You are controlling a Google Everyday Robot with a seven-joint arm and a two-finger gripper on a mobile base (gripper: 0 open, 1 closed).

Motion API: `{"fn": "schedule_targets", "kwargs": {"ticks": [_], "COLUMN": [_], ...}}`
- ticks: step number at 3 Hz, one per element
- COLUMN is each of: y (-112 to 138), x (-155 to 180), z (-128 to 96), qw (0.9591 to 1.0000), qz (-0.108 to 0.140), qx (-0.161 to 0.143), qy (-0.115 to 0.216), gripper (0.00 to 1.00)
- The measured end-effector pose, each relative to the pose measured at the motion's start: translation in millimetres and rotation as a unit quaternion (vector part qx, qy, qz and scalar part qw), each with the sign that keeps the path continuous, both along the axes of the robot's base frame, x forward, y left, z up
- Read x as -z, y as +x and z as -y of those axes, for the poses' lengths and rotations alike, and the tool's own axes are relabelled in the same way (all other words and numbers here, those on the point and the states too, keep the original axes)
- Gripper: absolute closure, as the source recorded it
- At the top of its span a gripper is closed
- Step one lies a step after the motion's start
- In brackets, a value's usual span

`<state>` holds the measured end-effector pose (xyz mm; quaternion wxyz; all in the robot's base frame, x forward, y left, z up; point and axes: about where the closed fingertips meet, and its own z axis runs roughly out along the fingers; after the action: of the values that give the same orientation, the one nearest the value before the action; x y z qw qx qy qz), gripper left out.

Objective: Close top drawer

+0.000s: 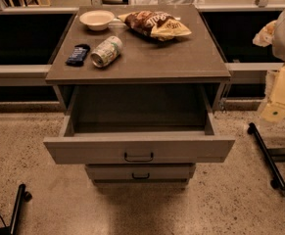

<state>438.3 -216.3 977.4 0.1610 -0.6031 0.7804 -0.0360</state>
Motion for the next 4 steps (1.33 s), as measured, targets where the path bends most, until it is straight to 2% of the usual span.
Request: {"fn": "schedule_targets", "kwargs": {"ticks": [1,2,3,4], "y": [0,10,0,-14], "x": [0,46,162,243], "z": [0,-11,-42,-59], "qw": [1.0,0.9984,0.9845,0.9742], "qz": [0.0,-0.021,-0.054,-0.072], "qx": [0.0,-0.026,-0.063,-0.071], "qy": [0.0,0.046,0.154,0.202], "gripper": [0.0,0.0,0.02,0.25]}}
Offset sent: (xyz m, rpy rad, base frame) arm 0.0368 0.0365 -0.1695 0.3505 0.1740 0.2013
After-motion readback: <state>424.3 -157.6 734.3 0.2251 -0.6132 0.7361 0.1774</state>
